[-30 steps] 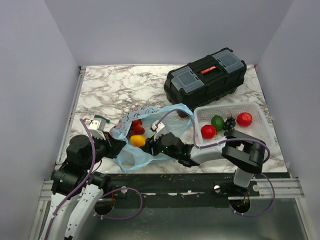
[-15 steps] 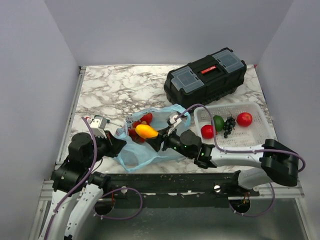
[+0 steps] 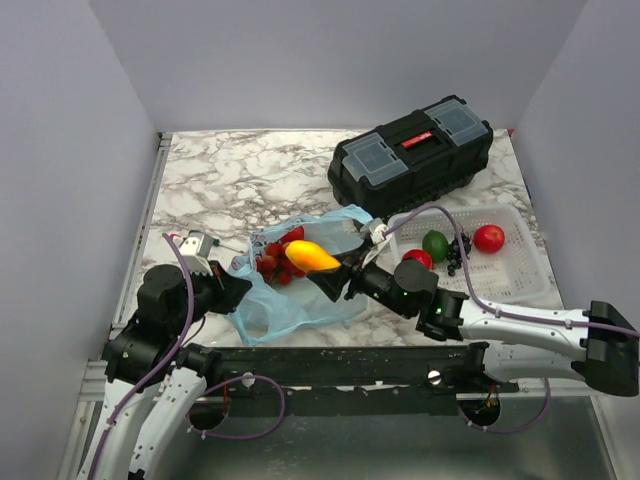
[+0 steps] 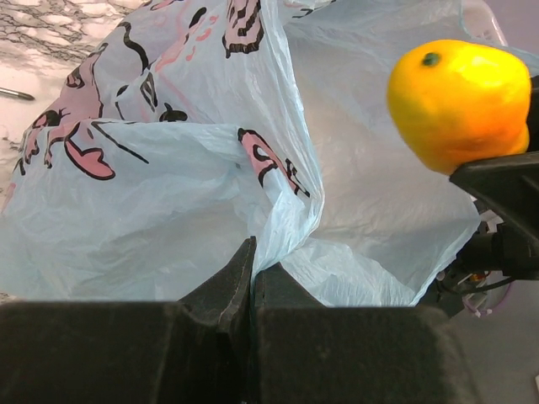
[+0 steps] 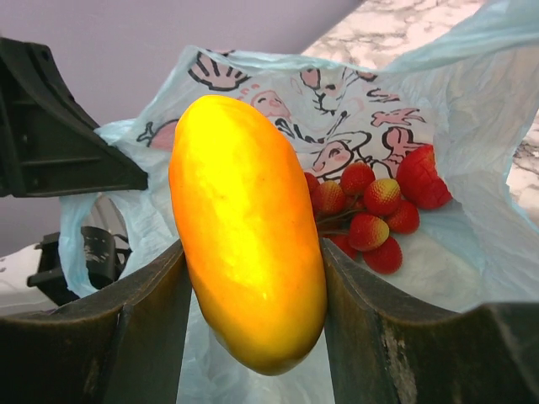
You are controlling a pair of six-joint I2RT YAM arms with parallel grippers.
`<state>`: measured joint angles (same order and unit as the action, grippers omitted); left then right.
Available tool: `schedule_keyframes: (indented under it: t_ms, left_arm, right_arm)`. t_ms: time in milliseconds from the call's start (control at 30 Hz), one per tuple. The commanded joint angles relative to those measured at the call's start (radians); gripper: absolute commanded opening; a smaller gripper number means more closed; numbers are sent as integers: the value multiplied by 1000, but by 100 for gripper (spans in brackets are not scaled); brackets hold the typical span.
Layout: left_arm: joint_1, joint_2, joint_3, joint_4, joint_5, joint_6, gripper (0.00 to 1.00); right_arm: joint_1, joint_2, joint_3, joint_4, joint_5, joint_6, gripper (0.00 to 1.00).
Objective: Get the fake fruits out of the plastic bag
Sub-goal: Take out the fake fruit from the plastic bag, then place the fake fruit in the bin.
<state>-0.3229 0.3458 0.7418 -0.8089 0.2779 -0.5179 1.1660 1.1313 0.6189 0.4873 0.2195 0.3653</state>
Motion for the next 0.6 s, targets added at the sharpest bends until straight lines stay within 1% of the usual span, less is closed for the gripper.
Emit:
schedule_keyframes:
  t_ms: [0,100,267,433,567]
  left_arm:
    - [-4,-18,2,-8,-24,-7,0]
    - [-4,-12,2,-9,-14,-2,0]
    - [-4,-25,-2,2,-5,1,0]
    - [-4,7,2,-7,8,4,0]
    - [-4,17,1,-1,1,1,0]
  right_arm:
    - [6,-68,29,-109,-4,-19,1]
    - [5,-99,74,-185,49,-26,1]
    - [5,-187,125,-340,306,-39,1]
    - [2,-265,149,-517,570,-57,1]
    - [-32,-327,164,-628,700,-38,1]
